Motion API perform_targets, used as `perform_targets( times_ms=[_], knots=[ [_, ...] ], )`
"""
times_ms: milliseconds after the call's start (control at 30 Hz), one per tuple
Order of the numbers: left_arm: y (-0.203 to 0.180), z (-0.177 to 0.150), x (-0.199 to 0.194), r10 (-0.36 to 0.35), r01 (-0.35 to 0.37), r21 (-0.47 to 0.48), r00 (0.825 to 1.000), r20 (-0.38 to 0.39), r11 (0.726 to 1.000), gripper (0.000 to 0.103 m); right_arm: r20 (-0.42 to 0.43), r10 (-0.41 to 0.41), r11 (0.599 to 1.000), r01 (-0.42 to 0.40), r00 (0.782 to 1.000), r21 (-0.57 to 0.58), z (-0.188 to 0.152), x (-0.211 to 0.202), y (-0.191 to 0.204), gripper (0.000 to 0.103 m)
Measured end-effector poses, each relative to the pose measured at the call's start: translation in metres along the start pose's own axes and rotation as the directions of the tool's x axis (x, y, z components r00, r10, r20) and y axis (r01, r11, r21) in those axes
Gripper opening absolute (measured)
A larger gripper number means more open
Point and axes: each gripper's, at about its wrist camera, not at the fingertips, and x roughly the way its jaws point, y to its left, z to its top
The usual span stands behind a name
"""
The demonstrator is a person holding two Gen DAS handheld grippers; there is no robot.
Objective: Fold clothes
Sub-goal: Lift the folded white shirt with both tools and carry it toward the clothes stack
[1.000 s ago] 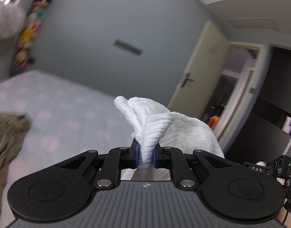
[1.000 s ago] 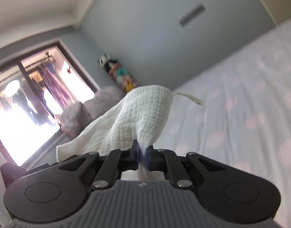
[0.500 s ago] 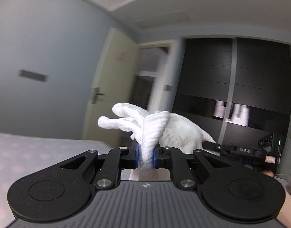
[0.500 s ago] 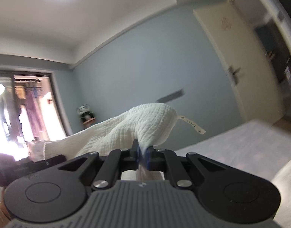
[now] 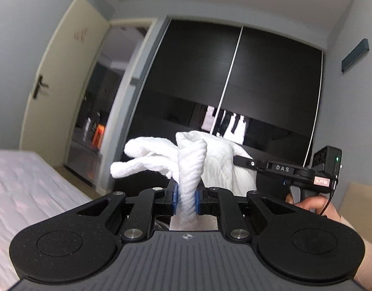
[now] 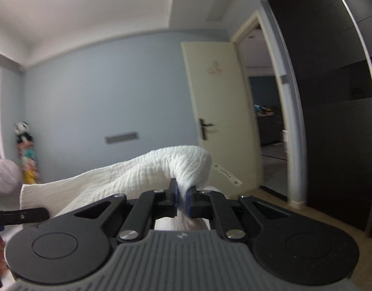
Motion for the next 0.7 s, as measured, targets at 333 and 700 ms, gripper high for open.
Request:
perform_targets(
  times_ms=[333, 700],
  knots=[
    [0.051, -0.036, 0.076, 0.078, -0.083, -0.027, 0.985, -0.151, 0.996, 0.011, -0.198, -0.091, 0.996, 0.088, 0.976, -0.027, -0.028, 0.109, -0.060, 0.008],
    [0.129, -0.061, 0.111, 0.190, -0.205, -0.025, 0.938, -0.290, 0.978, 0.012, -0.436, -0.012, 1.000, 0.001, 0.900, -0.025, -0.073, 0.258, -0.075, 0.008]
  ],
)
